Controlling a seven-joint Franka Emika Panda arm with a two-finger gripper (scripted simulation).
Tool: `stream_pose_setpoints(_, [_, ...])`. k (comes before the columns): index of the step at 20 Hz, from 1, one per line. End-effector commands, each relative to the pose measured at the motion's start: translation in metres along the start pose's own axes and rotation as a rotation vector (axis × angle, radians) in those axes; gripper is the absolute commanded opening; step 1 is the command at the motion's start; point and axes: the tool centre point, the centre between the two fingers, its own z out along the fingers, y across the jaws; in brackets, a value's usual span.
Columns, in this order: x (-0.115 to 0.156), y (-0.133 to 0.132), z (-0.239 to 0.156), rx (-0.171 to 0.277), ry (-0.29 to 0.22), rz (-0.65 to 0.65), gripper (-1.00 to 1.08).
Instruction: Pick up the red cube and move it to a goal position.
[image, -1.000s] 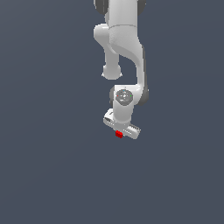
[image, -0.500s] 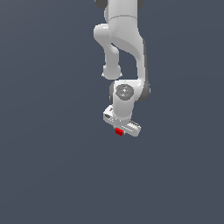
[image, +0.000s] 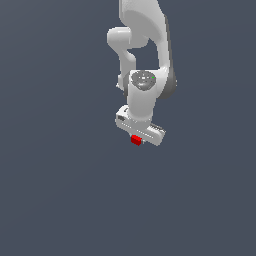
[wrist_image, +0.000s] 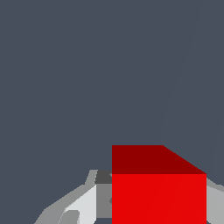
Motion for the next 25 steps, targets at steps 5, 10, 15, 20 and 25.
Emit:
stream_pose_setpoints(5, [-0.001, 0.004, -0.070, 0.001, 0.001, 0.001, -1.00])
stream_pose_setpoints(10, [-0.001, 0.006, -0.110, 0.000, 0.002, 0.001, -1.00])
stream_pose_setpoints(15, [0.000, 0.007, -0.137, 0.000, 0.002, 0.001, -1.00])
stream_pose_setpoints(20, [0.001, 0.007, -0.148, 0.000, 0.001, 0.000, -1.00])
stream_pose_setpoints(25, [0.001, 0.006, -0.146, 0.000, 0.001, 0.000, -1.00])
